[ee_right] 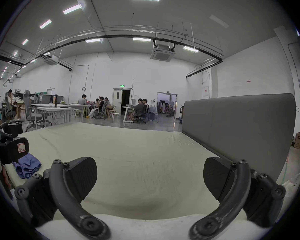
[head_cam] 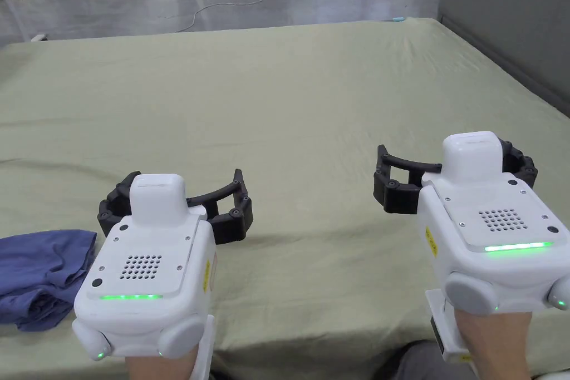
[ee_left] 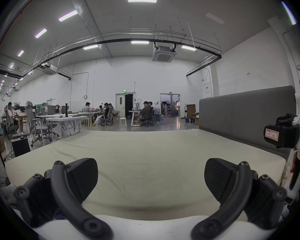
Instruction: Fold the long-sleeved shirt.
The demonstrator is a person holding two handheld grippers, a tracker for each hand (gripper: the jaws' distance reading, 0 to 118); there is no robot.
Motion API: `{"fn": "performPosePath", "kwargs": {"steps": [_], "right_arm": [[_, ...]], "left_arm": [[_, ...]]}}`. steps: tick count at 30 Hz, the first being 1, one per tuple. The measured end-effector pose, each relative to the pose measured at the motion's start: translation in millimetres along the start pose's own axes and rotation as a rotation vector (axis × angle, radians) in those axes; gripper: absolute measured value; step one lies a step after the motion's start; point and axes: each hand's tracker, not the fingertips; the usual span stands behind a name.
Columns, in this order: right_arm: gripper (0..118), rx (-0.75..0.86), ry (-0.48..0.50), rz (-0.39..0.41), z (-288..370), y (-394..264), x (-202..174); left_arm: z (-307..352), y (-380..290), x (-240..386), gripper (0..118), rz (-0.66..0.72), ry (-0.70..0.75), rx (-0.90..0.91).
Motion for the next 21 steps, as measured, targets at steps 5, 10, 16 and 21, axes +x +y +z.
{"fn": "performPosePath", "kwargs": {"steps": [5,10,16,21], "right_arm": [[118,-0.012,0.004,0.010,-0.7,-2.5,-1.5],[118,-0.020,0.034,-0.005,-4.1,-3.9,0.3],[118,-0.138,-0.114,-0.102,-14.2,-1.0,-9.1],[118,-0.147,0.028,-0.026,-20.8,0.3,-6.8]], "left_arm": [[0.5,1.0,-0.1,118,-0.001,-0.007,-0.002],[0.0,0.3,0.3,118,-0.001,-0.007,-0.004],[-1.0,0.0,1.3,118,0.001,-0.007,-0.008],[-0.3,1.2,2.1,118,-0.012,-0.010,-0.006]]}}
